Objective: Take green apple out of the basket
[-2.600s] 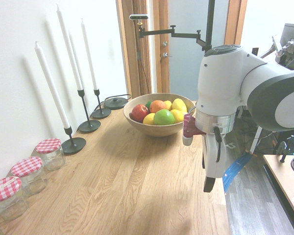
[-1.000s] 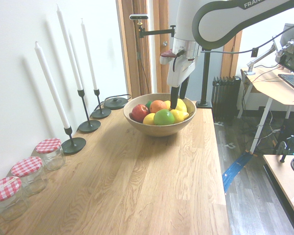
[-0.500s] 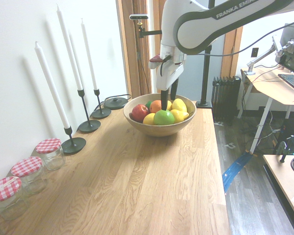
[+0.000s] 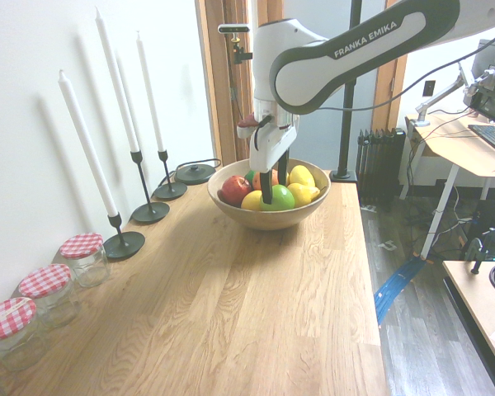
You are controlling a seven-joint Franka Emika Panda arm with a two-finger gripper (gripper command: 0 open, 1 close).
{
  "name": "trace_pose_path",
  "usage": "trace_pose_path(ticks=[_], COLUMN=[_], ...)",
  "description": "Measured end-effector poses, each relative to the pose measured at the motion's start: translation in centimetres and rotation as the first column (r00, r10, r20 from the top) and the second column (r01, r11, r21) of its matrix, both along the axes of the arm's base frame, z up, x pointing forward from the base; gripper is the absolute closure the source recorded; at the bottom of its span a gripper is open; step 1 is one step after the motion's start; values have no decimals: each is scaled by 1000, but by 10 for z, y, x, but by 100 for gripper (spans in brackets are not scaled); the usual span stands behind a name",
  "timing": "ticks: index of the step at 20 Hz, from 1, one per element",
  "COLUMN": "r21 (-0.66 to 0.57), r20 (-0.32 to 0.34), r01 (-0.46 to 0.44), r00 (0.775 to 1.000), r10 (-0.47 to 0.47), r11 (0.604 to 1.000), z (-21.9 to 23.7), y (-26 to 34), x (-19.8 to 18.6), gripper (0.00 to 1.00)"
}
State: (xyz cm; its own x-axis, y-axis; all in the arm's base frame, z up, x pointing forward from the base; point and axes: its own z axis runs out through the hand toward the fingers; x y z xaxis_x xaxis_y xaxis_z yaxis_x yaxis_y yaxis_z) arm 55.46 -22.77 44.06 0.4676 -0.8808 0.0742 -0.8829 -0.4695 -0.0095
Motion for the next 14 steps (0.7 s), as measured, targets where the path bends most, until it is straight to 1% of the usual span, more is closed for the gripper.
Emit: trace_pose_path(ticks=[3, 4, 14], r21=[5, 5, 6], r20=[-4, -5, 11], r01=[2, 3, 9], r00=[1000, 1000, 1000], r10=[-2, -3, -9], r11=[1000, 1000, 1000], z=[-13, -16, -22], y=[1, 1, 0], x=[-3, -4, -8], gripper=[0, 100, 100])
